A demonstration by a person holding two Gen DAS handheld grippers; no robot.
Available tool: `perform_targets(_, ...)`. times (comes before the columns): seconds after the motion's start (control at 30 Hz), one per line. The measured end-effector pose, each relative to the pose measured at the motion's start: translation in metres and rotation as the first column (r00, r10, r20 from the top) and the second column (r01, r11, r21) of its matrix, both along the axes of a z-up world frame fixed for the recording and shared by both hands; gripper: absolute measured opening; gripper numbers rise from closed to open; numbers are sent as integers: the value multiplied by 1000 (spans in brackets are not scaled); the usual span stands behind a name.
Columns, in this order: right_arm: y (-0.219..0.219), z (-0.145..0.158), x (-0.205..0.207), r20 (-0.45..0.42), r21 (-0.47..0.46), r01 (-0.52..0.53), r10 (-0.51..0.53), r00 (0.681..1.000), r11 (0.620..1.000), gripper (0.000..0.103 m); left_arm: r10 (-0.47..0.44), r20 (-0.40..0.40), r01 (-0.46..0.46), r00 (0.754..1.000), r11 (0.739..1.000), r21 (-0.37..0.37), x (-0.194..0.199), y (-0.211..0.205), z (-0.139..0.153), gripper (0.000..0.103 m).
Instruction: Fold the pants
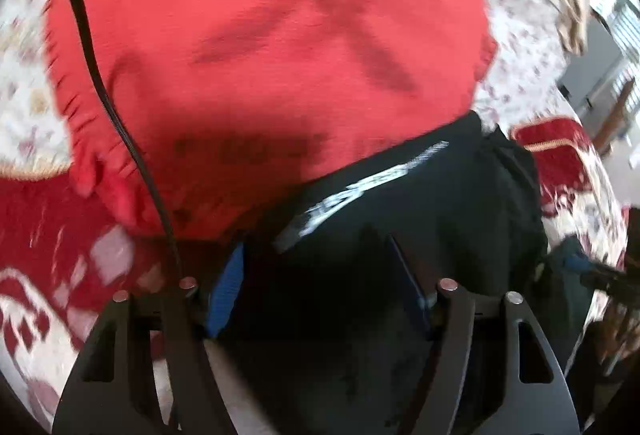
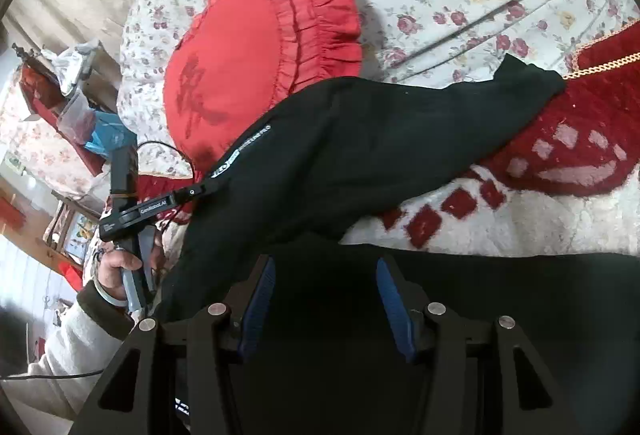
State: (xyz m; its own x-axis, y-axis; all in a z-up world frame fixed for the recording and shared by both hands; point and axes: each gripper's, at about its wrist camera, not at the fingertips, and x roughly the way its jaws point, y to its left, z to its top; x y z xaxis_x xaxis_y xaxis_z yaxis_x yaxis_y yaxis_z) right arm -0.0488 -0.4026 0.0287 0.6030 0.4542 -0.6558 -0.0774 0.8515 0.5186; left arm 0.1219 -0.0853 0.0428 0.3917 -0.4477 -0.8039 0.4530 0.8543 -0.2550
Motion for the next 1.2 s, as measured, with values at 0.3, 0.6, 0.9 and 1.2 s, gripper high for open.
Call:
perform_targets(0.3, -21, 32, -19, 85, 4, 77, -77, 993, 997, 51, -178, 201, 203, 963, 973, -112, -102, -23, 87, 11)
perform_targets(0.6, -60, 55, -63, 146, 52, 212, -218, 965, 976, 58, -373, 172, 378, 912, 926, 5, -276, -31, 54, 11)
perform_targets(0.9, -92, 15, -81, 14, 36, 404, -405, 914, 914, 79, -256, 113, 265, 960, 962, -69, -282, -3, 38, 11)
perform_targets(1.2, -144, -23, -52, -66, 67, 504, -501, 863, 861, 76, -240, 98, 247, 966, 966, -73, -271, 8, 38, 11)
